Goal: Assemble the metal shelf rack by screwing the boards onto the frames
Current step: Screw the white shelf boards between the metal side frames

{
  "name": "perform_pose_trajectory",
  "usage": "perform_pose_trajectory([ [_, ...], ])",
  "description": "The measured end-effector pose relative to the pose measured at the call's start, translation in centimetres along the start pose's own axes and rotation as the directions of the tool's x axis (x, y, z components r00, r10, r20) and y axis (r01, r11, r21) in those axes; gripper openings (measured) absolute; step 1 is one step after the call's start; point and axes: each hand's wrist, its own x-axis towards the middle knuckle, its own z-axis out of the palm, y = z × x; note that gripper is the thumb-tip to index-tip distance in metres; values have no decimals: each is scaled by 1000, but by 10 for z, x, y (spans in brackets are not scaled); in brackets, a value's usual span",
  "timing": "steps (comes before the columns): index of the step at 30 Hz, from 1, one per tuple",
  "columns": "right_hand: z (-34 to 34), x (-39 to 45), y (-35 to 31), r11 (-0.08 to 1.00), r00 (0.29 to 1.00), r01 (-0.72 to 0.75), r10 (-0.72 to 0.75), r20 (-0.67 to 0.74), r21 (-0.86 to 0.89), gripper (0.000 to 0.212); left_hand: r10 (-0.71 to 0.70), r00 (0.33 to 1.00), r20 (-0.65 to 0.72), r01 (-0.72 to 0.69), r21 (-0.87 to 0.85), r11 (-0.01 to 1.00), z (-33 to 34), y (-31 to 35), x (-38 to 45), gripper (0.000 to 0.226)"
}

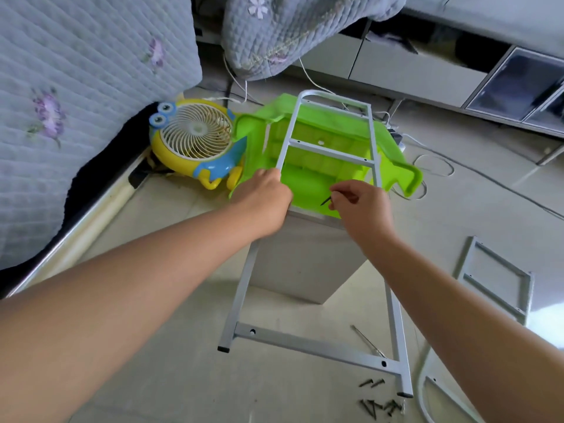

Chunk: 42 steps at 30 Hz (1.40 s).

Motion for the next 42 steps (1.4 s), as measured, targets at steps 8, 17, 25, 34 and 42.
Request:
perform_pose_trajectory([
  [8,17,-6,-4,988,998,56,-57,-5,-146,22,97,995,-27,-98,-39,994,-2,-7,2,21],
  [17,19,-15,-4,981,996,75,-83,-35,-181,21,157,986,-51,-150,122,981,-6,-10,-3,21],
  [25,17,-15,-8,974,995,96,-95,16,-206,22,218,975,-31,-211,148,966,-2,-13,-2,21],
  [34,26,-10,-12,957,985,161,-142,93,-242,23,192,977,-92,-194,-18,981,4,-22,-1,24],
  [42,29,-10,-10,959,980,196,-183,79,-203,22,197,979,-56,-204,-262,943,5,-48,-11,52],
])
